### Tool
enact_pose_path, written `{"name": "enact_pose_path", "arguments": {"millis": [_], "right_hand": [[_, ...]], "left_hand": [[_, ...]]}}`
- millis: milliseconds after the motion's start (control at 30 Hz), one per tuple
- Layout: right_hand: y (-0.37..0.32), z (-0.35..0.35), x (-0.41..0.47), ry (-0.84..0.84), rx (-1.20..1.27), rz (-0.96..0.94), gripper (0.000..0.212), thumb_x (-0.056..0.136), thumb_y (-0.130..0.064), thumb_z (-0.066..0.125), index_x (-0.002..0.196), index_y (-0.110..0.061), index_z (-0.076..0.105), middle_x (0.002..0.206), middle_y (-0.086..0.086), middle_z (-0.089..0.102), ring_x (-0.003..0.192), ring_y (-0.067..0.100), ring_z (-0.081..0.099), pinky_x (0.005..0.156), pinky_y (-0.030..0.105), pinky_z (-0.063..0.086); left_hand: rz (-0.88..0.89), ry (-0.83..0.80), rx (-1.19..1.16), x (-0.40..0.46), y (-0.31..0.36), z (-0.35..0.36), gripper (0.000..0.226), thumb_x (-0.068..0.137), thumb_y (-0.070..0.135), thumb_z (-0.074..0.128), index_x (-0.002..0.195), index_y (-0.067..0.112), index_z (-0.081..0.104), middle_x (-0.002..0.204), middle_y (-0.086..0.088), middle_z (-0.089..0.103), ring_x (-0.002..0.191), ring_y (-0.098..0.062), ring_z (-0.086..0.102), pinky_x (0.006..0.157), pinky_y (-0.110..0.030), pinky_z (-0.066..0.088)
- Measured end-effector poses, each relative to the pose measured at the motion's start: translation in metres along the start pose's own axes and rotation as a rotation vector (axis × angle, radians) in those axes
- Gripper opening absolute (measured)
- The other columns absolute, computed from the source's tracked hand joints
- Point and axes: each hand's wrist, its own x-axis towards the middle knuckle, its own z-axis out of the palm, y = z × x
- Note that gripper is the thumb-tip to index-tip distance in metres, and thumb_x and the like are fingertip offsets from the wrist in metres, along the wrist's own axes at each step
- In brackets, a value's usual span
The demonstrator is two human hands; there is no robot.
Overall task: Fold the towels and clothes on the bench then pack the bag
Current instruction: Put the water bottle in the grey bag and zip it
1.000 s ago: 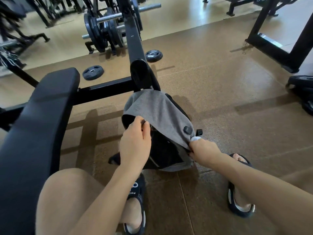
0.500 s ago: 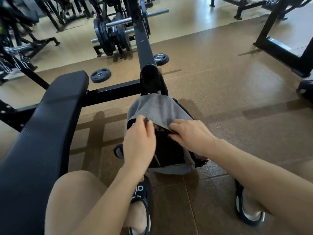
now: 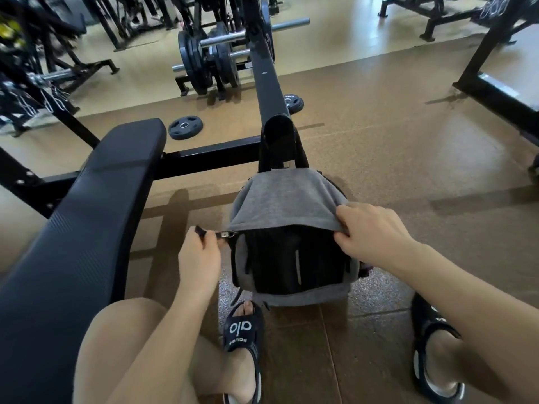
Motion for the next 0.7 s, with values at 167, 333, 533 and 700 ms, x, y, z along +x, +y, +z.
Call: {"name": "enact_pose_path", "arguments": {"millis": [167, 333, 533, 700], "right_hand": [[-0.032, -0.002, 0.013, 0.233, 0.038, -0.157, 0.028, 0.082, -0.031, 0.066, 0.098, -0.017, 0.047, 0.095, -0.001, 0.050, 0.088, 0.024, 0.056, 0.069, 0.035, 0.048], [-0.092, 0.014, 0.034, 0.260, -0.096, -0.525, 0.050, 0.086, -0.033, 0.068, 0.131, -0.017, 0.055, 0.126, 0.002, 0.057, 0.117, 0.025, 0.053, 0.099, 0.040, 0.046], [-0.116, 0.035, 0.068, 0.285, -0.123, -0.602, 0.022, 0.091, -0.027, 0.066, 0.112, -0.023, 0.063, 0.116, 0.000, 0.062, 0.105, 0.024, 0.055, 0.091, 0.039, 0.044], [-0.118, 0.025, 0.089, 0.209, 0.024, -0.610, 0.005, 0.090, -0.027, 0.063, 0.095, -0.027, 0.064, 0.100, -0.006, 0.062, 0.096, 0.019, 0.058, 0.086, 0.038, 0.046]], "left_hand": [[0.213, -0.071, 0.077, -0.018, 0.019, 0.002, 0.020, 0.107, 0.021, 0.044, 0.102, 0.009, 0.060, 0.091, 0.001, 0.069, 0.065, 0.000, 0.061, 0.052, -0.011, 0.043], [0.295, -0.070, 0.088, -0.020, 0.014, 0.000, 0.017, 0.106, 0.015, 0.047, 0.098, 0.006, 0.058, 0.080, -0.001, 0.064, 0.061, 0.005, 0.057, 0.054, -0.010, 0.042], [0.221, -0.012, 0.040, -0.012, 0.007, -0.006, 0.017, 0.106, 0.016, 0.047, 0.097, 0.006, 0.057, 0.085, -0.002, 0.067, 0.072, 0.003, 0.062, 0.061, -0.010, 0.046], [-0.009, -0.008, -0.166, 0.004, -0.014, -0.006, 0.016, 0.106, 0.014, 0.043, 0.096, 0.012, 0.055, 0.097, -0.003, 0.073, 0.082, -0.005, 0.074, 0.071, -0.017, 0.056]]}}
